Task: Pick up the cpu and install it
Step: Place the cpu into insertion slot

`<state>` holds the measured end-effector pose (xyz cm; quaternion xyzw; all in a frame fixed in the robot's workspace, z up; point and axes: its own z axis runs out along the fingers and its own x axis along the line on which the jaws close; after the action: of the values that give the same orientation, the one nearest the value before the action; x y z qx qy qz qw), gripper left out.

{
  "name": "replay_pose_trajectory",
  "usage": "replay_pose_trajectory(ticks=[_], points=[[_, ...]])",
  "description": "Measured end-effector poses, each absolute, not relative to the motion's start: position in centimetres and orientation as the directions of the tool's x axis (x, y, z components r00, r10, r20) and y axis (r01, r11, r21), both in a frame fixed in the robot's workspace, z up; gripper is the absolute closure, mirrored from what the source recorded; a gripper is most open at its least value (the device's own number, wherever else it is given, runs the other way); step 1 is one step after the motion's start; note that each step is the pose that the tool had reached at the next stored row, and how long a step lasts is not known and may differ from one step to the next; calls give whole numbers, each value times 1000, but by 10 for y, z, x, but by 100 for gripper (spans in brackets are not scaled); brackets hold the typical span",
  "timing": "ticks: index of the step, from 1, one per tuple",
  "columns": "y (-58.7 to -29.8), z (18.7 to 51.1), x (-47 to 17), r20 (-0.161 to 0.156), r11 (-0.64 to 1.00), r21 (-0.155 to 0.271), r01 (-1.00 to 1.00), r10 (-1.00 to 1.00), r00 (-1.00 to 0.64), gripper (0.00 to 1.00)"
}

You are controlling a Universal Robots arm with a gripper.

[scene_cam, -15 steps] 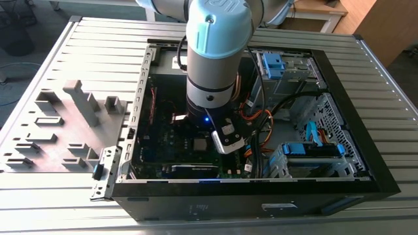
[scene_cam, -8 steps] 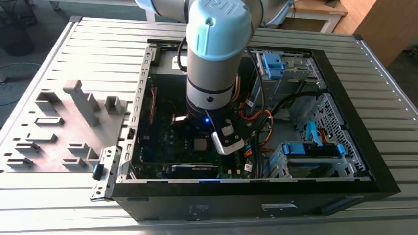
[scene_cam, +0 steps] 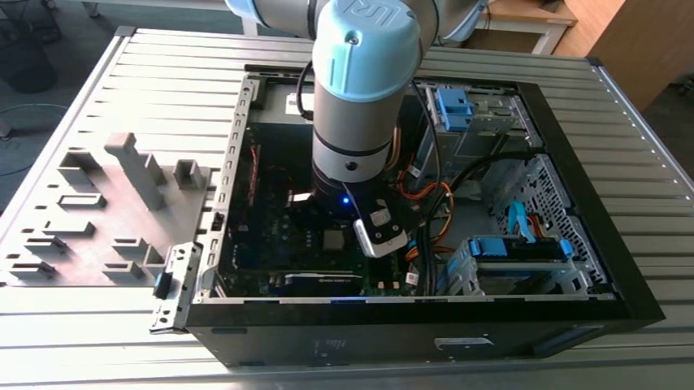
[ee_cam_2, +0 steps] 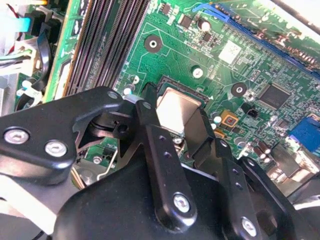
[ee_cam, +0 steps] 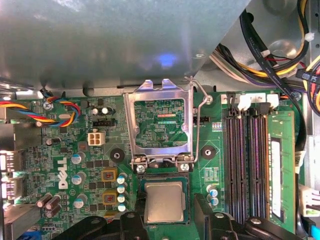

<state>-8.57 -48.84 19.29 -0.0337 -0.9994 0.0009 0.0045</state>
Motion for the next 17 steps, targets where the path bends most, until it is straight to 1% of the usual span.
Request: replay_pose_trajectory(ticks=[11, 12, 13, 17], points=[[-488, 193, -85, 9, 998, -2, 67, 67, -998, 51], [-488, 193, -85, 9, 998, -2, 67, 67, -998, 50], [-488, 193, -85, 9, 998, -2, 67, 67, -998, 44], [-488, 193, -85, 9, 998, -2, 67, 67, -998, 44]])
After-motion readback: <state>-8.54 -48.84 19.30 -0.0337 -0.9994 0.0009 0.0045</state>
